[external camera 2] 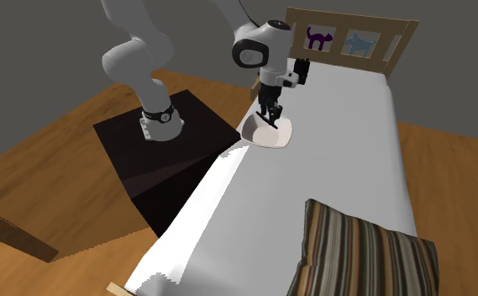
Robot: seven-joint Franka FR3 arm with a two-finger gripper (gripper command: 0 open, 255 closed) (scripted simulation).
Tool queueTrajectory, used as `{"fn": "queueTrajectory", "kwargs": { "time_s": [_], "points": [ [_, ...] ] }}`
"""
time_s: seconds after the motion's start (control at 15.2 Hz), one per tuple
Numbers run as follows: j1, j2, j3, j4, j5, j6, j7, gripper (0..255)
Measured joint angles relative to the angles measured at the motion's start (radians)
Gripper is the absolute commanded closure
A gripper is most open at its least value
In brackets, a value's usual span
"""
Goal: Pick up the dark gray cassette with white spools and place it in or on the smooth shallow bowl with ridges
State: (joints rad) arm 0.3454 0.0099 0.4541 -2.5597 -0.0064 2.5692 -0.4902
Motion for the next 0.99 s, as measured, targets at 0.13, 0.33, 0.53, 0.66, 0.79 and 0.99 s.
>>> {"fn": "queueTrajectory", "kwargs": {
  "time_s": [0.13, 0.33, 0.53, 0.66, 0.79, 0.99],
  "points": [
    [0.000, 0.029, -0.002, -0.001, -0.025, 0.027, 0.019, 255],
    [0.001, 0.072, -0.009, -0.007, -0.066, 0.072, 0.048, 255],
    [0.006, 0.122, -0.024, -0.005, -0.115, 0.113, 0.082, 255],
    [0.008, 0.130, -0.027, -0.004, -0.123, 0.119, 0.090, 255],
    [0.009, 0.131, -0.027, -0.004, -0.125, 0.121, 0.091, 255],
    [0.009, 0.132, -0.027, -0.004, -0.126, 0.122, 0.091, 0]
  ]
}}
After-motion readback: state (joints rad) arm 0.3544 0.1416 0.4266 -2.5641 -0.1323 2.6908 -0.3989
